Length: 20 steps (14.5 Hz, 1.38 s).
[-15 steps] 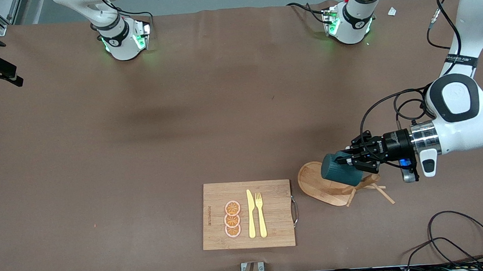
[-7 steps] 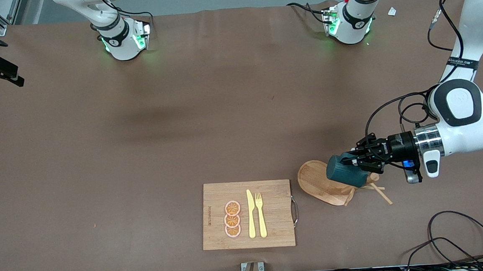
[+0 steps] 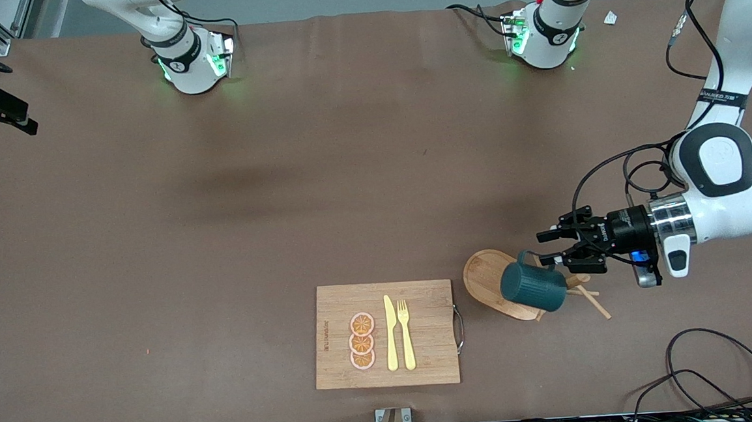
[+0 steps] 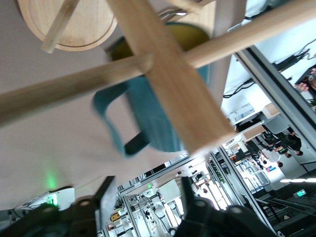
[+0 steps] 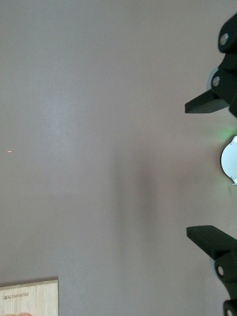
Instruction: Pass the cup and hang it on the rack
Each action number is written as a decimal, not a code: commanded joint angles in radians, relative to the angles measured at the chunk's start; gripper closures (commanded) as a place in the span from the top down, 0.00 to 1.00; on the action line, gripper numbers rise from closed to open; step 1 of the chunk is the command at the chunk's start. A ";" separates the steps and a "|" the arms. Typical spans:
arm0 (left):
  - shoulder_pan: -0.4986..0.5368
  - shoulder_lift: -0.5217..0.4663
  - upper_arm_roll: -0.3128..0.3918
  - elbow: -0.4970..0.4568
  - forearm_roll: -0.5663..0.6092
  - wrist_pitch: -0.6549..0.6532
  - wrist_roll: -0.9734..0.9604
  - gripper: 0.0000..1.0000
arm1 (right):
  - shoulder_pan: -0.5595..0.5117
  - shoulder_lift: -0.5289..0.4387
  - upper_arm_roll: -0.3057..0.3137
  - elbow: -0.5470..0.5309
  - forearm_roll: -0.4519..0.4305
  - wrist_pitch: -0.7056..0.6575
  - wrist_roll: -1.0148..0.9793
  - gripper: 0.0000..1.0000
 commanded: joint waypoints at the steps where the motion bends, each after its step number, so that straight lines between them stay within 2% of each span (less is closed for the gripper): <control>1: 0.013 -0.050 -0.009 0.061 0.018 -0.074 -0.067 1.00 | 0.005 -0.028 0.000 -0.028 -0.015 0.005 -0.008 1.00; 3: 0.013 -0.090 -0.012 0.104 0.153 -0.129 -0.107 1.00 | 0.005 -0.028 -0.001 -0.028 -0.015 0.005 -0.008 1.00; 5: 0.004 -0.119 -0.019 0.183 0.360 -0.256 -0.107 1.00 | 0.003 -0.028 0.000 -0.029 -0.015 0.003 -0.008 1.00; 8: 0.013 -0.130 -0.110 0.272 0.654 -0.447 -0.036 1.00 | 0.005 -0.028 -0.001 -0.029 -0.015 0.003 -0.008 1.00; 10: 0.016 -0.144 -0.134 0.305 0.767 -0.553 0.084 0.99 | 0.005 -0.028 -0.001 -0.029 -0.015 0.003 -0.008 1.00; 13: 0.059 -0.222 -0.133 0.304 0.834 -0.588 0.358 0.99 | 0.005 -0.026 -0.001 -0.029 -0.015 0.003 -0.008 1.00; 16: 0.084 -0.242 -0.128 0.304 0.877 -0.588 0.593 0.98 | 0.005 -0.028 0.000 -0.029 -0.015 0.003 -0.008 1.00; 19: 0.082 -0.246 -0.139 0.310 0.897 -0.588 0.640 1.00 | 0.005 -0.028 0.000 -0.029 -0.015 0.003 -0.008 1.00; 20: 0.073 -0.277 -0.128 0.316 0.893 -0.588 0.647 1.00 | 0.005 -0.028 0.000 -0.029 -0.015 0.003 -0.010 1.00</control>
